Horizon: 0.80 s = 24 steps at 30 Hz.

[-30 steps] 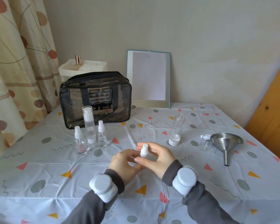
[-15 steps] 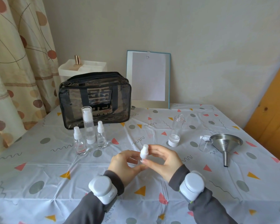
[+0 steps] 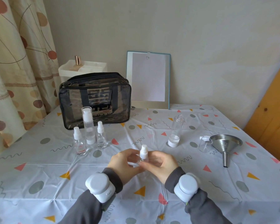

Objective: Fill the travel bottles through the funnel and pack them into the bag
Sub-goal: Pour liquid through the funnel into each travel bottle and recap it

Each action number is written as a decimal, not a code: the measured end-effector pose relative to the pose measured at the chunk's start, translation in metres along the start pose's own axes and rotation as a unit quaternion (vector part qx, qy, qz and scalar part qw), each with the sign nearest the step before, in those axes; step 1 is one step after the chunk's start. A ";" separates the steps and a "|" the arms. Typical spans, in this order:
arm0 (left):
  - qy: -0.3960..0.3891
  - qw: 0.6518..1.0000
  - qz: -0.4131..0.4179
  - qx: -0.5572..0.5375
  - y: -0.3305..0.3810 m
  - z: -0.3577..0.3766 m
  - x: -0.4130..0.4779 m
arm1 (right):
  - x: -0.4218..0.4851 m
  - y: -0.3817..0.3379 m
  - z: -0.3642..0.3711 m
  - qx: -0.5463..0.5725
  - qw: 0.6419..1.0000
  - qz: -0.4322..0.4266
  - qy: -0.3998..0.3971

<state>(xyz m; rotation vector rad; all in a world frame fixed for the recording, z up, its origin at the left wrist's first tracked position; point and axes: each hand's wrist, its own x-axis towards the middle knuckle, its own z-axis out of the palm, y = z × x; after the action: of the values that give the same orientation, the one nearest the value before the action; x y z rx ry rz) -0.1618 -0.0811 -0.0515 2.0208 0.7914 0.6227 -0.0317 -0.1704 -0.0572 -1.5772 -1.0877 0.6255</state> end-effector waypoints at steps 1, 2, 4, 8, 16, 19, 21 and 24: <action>-0.016 1.000 0.009 0.009 0.002 -0.003 0.002 | 0.001 -0.001 0.000 -0.010 1.000 0.000 0.000; -0.034 0.999 0.023 0.008 0.005 -0.004 0.002 | 0.001 -0.001 0.000 -0.016 1.000 0.001 0.000; -0.064 0.996 0.051 -0.019 0.012 -0.005 0.003 | 0.001 -0.003 -0.001 -0.010 1.000 0.005 -0.004; -0.050 0.996 0.062 -0.047 0.019 -0.004 0.006 | 0.001 -0.001 0.000 0.006 1.000 0.013 -0.011; 0.081 0.982 0.064 -0.158 0.044 -0.023 0.020 | 0.002 -0.001 -0.002 -0.001 0.999 0.032 -0.003; 0.160 0.947 0.033 -0.275 0.051 -0.040 0.039 | 0.000 -0.002 -0.001 0.010 0.999 0.032 -0.001; 0.196 0.910 -0.004 -0.364 0.049 -0.048 0.053 | 0.000 -0.002 0.000 0.005 1.000 0.026 -0.004; 0.212 0.864 -0.066 -0.452 0.037 -0.045 0.072 | 0.000 0.000 -0.001 0.010 1.000 0.017 -0.001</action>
<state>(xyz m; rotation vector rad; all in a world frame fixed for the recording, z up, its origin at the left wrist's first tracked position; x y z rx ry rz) -0.1318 -0.0208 0.0124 0.9671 0.6844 1.1246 -0.0309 -0.1703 -0.0574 -1.5814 -1.0552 0.6594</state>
